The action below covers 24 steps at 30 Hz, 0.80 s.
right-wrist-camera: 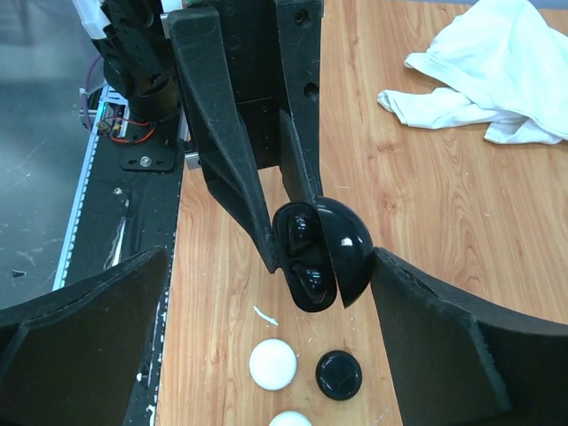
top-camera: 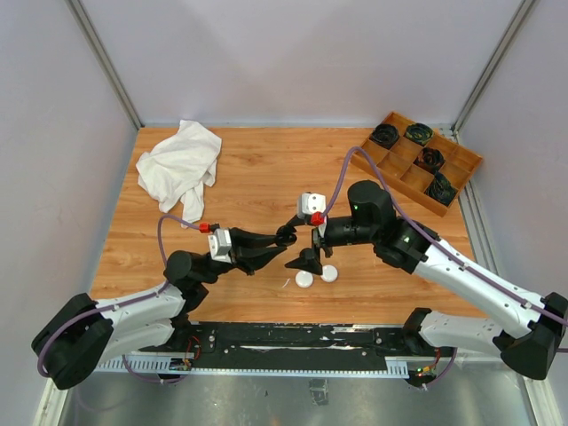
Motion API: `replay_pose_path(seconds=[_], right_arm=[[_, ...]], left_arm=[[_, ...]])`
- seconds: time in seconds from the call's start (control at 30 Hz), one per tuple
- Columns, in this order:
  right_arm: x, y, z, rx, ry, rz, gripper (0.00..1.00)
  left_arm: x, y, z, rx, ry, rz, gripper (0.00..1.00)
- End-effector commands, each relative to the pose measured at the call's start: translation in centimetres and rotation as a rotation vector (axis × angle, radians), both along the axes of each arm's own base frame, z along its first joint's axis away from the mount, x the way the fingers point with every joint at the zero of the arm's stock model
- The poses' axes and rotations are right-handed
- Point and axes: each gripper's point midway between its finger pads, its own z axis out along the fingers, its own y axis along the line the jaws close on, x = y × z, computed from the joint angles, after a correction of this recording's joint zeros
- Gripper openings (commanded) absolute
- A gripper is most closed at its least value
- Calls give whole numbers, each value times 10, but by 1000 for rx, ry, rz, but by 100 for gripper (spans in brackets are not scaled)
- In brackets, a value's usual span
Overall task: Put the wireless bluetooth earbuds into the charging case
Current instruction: Close the charging case, then place the charging case at the center of the board.
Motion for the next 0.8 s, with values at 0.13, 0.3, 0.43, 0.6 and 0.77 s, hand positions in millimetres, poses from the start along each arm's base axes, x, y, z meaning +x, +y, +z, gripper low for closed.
replay_pose_path(seconds=[0.13, 0.3, 0.43, 0.6, 0.77], right_arm=[[2, -7, 11, 13, -37, -23, 96], [8, -10, 3, -5, -26, -68, 96], [31, -18, -2, -26, -20, -227, 99], [74, -43, -18, -72, 19, -551, 99], [95, -66, -44, -127, 109, -750, 99]], left_arm=[[24, 0, 0, -21, 134, 82, 0], [32, -1, -10, -2, 214, 106, 0], [38, -4, -24, 29, 320, 115, 0], [46, -6, -60, 102, 528, 152, 0], [49, -2, -104, 172, 740, 210, 0]])
